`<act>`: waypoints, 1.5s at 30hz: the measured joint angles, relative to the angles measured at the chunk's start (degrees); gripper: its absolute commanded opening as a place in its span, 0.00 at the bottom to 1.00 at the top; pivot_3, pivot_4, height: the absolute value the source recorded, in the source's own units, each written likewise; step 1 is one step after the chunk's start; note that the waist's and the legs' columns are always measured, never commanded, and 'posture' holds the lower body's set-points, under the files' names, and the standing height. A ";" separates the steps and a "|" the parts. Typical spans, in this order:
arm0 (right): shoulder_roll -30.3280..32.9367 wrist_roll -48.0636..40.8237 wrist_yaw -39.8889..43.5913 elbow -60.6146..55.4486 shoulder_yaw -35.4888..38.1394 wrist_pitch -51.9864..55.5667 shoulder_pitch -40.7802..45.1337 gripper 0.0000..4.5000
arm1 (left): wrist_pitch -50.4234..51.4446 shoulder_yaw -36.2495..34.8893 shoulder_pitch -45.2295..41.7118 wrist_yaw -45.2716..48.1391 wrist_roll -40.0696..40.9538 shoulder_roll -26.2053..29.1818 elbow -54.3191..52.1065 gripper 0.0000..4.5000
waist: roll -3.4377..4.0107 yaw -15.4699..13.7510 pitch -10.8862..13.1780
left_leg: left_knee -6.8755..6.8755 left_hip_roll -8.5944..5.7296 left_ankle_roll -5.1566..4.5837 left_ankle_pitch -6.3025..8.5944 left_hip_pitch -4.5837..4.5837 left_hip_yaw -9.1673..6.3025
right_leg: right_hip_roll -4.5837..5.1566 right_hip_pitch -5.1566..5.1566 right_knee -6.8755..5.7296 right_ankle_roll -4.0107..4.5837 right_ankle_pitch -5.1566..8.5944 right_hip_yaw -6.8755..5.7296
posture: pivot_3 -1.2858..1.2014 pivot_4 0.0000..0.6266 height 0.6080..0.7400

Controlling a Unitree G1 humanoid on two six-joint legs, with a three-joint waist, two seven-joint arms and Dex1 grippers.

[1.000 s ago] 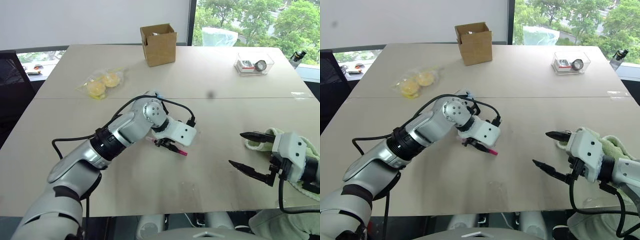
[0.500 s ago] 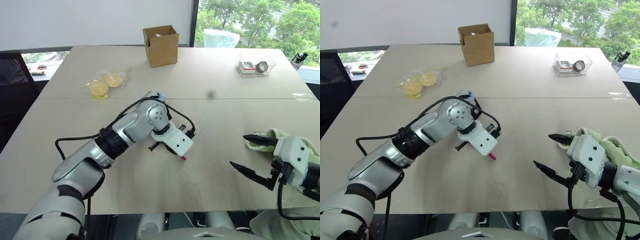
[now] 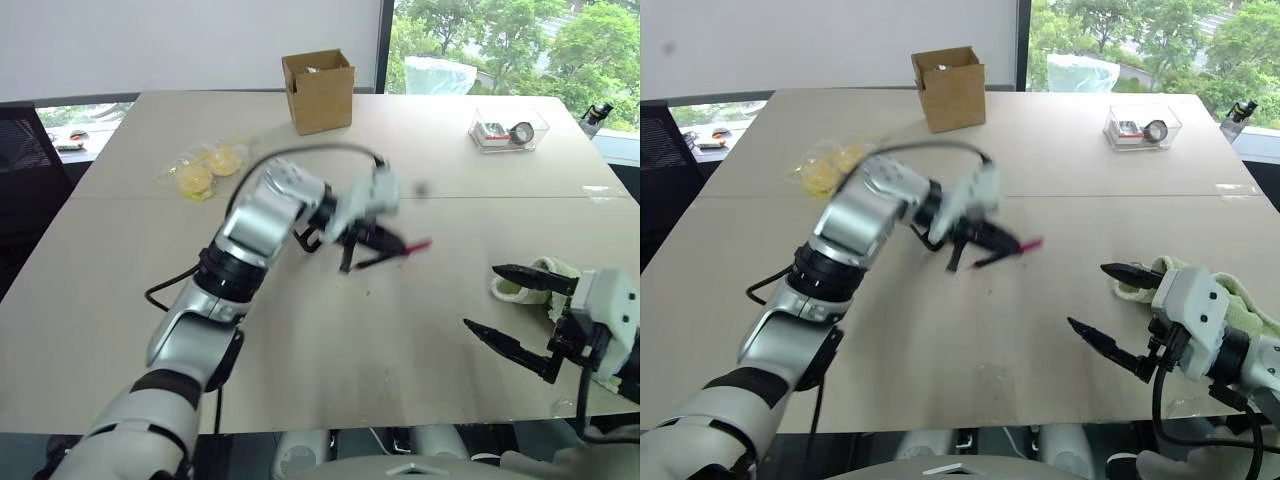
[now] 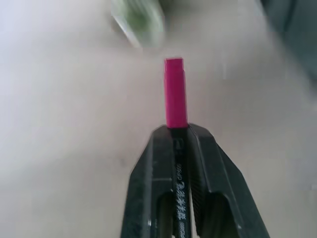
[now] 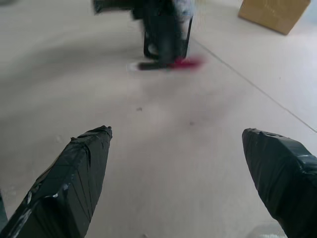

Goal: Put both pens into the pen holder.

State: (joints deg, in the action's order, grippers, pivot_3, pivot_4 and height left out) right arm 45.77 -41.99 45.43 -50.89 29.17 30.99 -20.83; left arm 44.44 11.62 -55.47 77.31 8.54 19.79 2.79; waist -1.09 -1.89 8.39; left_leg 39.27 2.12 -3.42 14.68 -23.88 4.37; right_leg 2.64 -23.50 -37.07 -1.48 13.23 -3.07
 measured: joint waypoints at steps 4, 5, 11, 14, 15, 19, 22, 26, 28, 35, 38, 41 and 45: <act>1.25 -1.34 -0.09 0.94 0.54 0.15 2.53 1.00 | 11.76 -13.24 -1.04 -10.13 8.57 -2.74 0.05 0.01 | -0.03 1.07 0.02 | -0.06 -0.01 0.01 0.00 0.07 -0.08 | -0.07 0.02 -0.03 -0.01 0.00 0.02 | 0.52 0.24 1.00; 1.54 -1.33 0.12 1.65 0.46 0.16 3.12 1.00 | 14.03 -14.76 -0.80 -11.02 10.34 -1.94 0.07 0.01 | -0.04 1.20 0.03 | -0.07 0.00 0.02 0.00 0.10 -0.08 | -0.09 0.02 -0.04 -0.01 0.00 0.03 | 0.52 0.24 1.00; 3.49 -1.09 1.19 5.52 -1.02 0.10 6.89 1.00 | 14.38 -16.19 4.25 -11.69 15.31 4.60 -1.25 0.01 | -0.09 0.80 0.08 | -0.08 -0.01 0.04 -0.01 0.11 -0.08 | -0.07 0.01 -0.10 0.05 -0.03 0.07 | 0.52 0.24 1.00; 3.87 -0.70 1.69 6.27 -2.33 -0.02 8.76 1.00 | 14.53 -20.23 1.29 -15.69 19.49 2.68 -0.35 0.01 | -0.18 -0.11 0.14 | -0.01 -0.08 0.03 -0.01 0.05 -0.09 | 0.00 0.02 -0.07 0.06 -0.04 0.11 | 0.52 0.24 1.00; 3.87 -0.55 1.75 6.43 -2.49 -0.05 8.88 1.00 | 14.39 -21.44 0.24 -17.32 20.25 1.98 -0.02 0.01 | -0.18 -0.26 0.14 | -0.01 -0.11 0.03 -0.01 0.05 -0.09 | 0.01 0.05 -0.04 0.05 -0.04 0.12 | 0.52 0.24 1.00; 3.89 0.60 1.74 7.03 -4.02 -0.07 10.12 1.00 | 9.87 -24.09 -2.02 -27.43 20.10 -2.43 -2.08 0.01 | -0.19 -0.31 0.15 | -0.02 -0.20 0.04 -0.02 0.05 -0.06 | 0.06 0.06 -0.01 0.20 -0.15 0.21 | 0.52 0.24 1.00; 3.89 1.04 1.70 7.18 -4.10 -0.09 11.24 1.00 | -4.00 -15.39 1.13 -34.34 9.84 -1.72 -8.91 0.01 | -0.19 -0.30 0.15 | -0.12 -0.23 0.26 -0.14 0.08 -0.03 | 0.05 0.06 0.02 0.22 -0.16 0.30 | 0.52 0.24 1.00; 3.88 1.25 1.71 7.80 -4.86 -0.09 12.09 1.00 | -23.32 -6.92 9.33 -48.52 -8.86 0.13 -14.84 0.01 | -0.18 -0.10 0.14 | -0.26 -0.22 0.20 -0.09 0.20 -0.09 | 0.15 0.02 0.07 0.25 -0.17 0.58 | 0.52 0.24 1.00; 3.89 1.26 1.73 8.34 -5.50 -0.07 12.84 1.00 | -30.31 -4.84 13.15 -53.39 -15.78 1.91 -16.33 0.01 | -0.17 -0.07 0.14 | -0.26 -0.21 0.06 0.00 0.19 -0.07 | 0.16 -0.02 0.05 0.27 -0.18 0.60 | 0.52 0.24 1.00; 5.07 0.90 3.14 9.63 -6.02 0.09 14.70 1.00 | -37.73 -4.24 22.67 -58.93 -26.10 5.37 -23.07 0.01 | -0.17 -0.40 0.14 | -0.16 -0.23 -0.06 0.06 0.15 0.00 | 0.32 -0.01 0.05 0.22 -0.22 0.53 | 0.52 0.24 1.00; 6.28 0.75 4.53 11.61 -6.21 0.10 16.46 1.00 | -35.38 -4.43 25.65 -58.46 -23.13 1.62 -24.61 0.01 | -0.18 -0.44 0.14 | -0.08 -0.26 -0.08 0.06 0.13 0.00 | 0.34 -0.01 0.04 0.16 -0.25 0.51 | 0.52 0.24 1.00; 7.16 0.43 5.51 13.04 -6.30 0.11 18.86 1.00 | -35.42 -4.22 26.97 -56.03 -18.73 -0.31 -23.86 0.01 | -0.18 -0.35 0.14 | -0.08 -0.25 -0.08 0.06 0.15 -0.02 | 0.30 -0.01 0.02 0.14 -0.26 0.51 | 0.52 0.24 1.00; 7.27 0.29 5.96 13.71 -6.30 0.11 19.56 1.00 | -36.64 -4.30 27.29 -55.17 -18.15 0.05 -21.76 0.01 | -0.17 -0.34 0.14 | -0.11 -0.23 -0.08 0.07 0.15 -0.07 | 0.06 -0.02 0.00 0.14 -0.26 0.49 | 0.52 0.24 1.00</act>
State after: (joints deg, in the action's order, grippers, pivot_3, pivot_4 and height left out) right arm 53.04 -41.71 51.38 -37.18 22.87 31.10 -1.27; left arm 7.81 7.33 -28.18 22.14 -9.61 19.85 -18.97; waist -1.26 -2.23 8.53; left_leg 39.16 1.88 -3.50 14.74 -23.72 4.30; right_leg 2.70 -23.52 -37.07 -1.33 12.97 -2.58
